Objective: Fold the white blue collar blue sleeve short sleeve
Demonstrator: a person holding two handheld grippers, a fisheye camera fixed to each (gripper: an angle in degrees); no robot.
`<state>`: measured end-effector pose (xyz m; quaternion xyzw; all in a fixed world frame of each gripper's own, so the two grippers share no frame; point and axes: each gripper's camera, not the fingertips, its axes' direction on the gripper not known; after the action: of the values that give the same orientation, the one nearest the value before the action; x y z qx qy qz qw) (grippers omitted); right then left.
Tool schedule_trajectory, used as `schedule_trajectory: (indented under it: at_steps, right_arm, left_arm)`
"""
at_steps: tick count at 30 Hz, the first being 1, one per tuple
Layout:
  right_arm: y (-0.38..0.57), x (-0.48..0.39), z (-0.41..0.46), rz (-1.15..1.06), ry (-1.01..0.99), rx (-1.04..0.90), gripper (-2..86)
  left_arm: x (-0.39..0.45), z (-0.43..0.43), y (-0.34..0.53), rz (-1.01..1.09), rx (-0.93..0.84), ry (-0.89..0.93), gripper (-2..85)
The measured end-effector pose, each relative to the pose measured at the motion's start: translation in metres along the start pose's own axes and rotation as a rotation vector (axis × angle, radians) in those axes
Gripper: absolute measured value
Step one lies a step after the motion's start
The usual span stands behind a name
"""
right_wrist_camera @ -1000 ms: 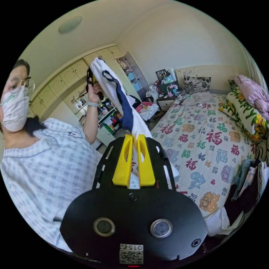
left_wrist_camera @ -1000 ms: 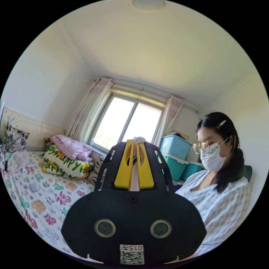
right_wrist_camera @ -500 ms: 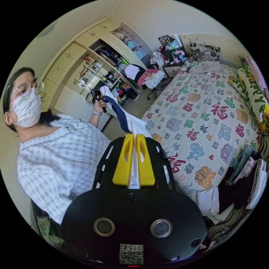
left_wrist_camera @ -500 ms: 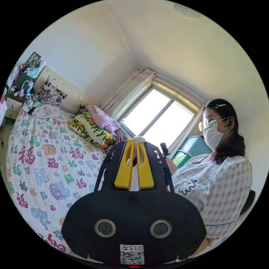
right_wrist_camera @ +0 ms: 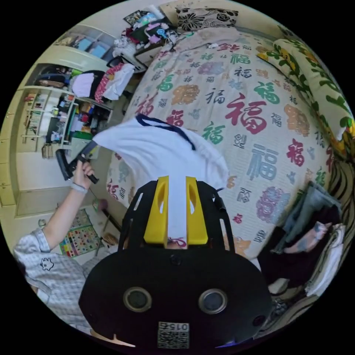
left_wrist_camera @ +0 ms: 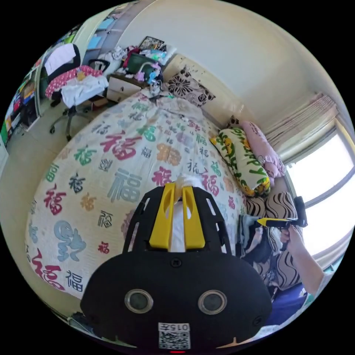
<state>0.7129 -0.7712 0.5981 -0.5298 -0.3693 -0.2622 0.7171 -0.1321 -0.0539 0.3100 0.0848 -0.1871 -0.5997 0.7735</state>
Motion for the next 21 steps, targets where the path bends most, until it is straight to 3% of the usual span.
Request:
schedule_trajectory:
  at_steps: [3, 10, 15, 21]
  right_arm:
    - [0.003, 0.033, 0.017, 0.051, -0.131, 0.045, 7.9]
    - [0.03, 0.159, 0.065, 0.467, -0.28, -0.114, 9.4]
    - [-0.002, 0.209, 0.085, 0.523, -0.276, -0.271, 11.0]
    - [-0.065, 0.253, 0.082, 0.549, -0.268, -0.336, 6.8]
  left_arm:
    - [0.005, 0.037, 0.045, -0.033, -0.117, 0.002, 6.4]
    - [0.022, 0.105, 0.164, -0.262, -0.399, -0.059, 8.6]
    - [0.064, 0.196, 0.223, -0.3, -0.636, -0.107, 11.2]
    - [0.136, 0.277, 0.239, -0.213, -0.708, -0.186, 11.6]
